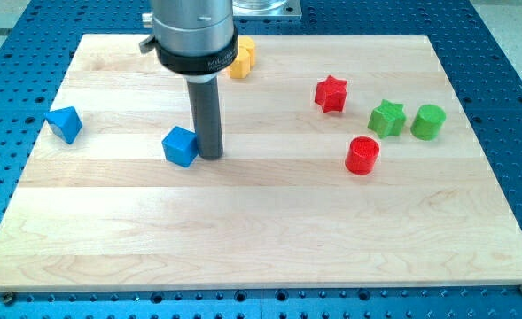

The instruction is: Move the blue cube close to the blue triangle

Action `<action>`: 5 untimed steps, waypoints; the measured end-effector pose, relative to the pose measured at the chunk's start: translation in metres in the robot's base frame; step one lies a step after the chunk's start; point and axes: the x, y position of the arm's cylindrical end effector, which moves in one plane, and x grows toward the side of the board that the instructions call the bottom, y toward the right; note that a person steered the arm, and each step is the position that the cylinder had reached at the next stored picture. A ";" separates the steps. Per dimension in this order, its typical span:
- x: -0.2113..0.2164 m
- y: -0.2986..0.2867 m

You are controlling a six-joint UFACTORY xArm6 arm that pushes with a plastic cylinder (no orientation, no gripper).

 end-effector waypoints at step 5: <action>-0.008 -0.106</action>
